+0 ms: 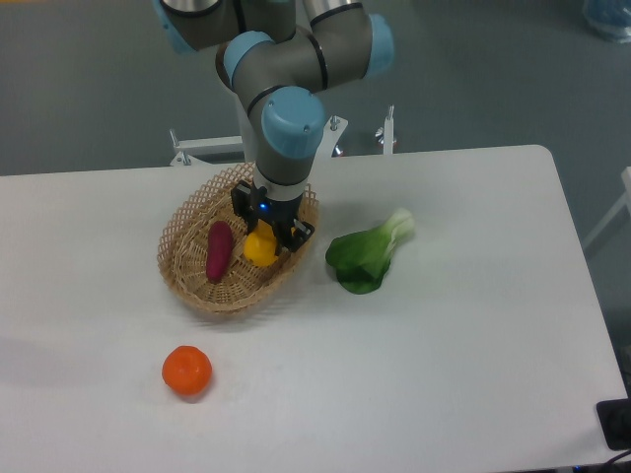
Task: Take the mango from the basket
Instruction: 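Lift the mango out of the basket and carry it toward the bok choy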
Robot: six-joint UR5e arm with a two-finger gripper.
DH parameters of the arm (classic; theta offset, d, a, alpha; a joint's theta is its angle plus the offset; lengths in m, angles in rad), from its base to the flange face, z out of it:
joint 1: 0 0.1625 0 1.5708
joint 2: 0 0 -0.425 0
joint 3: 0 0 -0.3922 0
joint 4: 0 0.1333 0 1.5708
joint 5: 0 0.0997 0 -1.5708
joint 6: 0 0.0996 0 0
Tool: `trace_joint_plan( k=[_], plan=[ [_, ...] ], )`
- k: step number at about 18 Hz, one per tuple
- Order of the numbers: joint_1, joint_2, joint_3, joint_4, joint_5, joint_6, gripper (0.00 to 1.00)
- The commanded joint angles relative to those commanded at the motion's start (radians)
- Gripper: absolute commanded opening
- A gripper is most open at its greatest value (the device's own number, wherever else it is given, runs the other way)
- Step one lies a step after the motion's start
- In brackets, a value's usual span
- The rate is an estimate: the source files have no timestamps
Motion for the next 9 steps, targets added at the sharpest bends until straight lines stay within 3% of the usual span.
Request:
trace_joint_plan(
  k=[4,9],
  plan=[
    [0.061,-0.008,0.044,0.000,-0.002,0.006,0.40],
    [0.103,-0.071,0.146,-0.002,0.035,0.006,0.40]
  ],
)
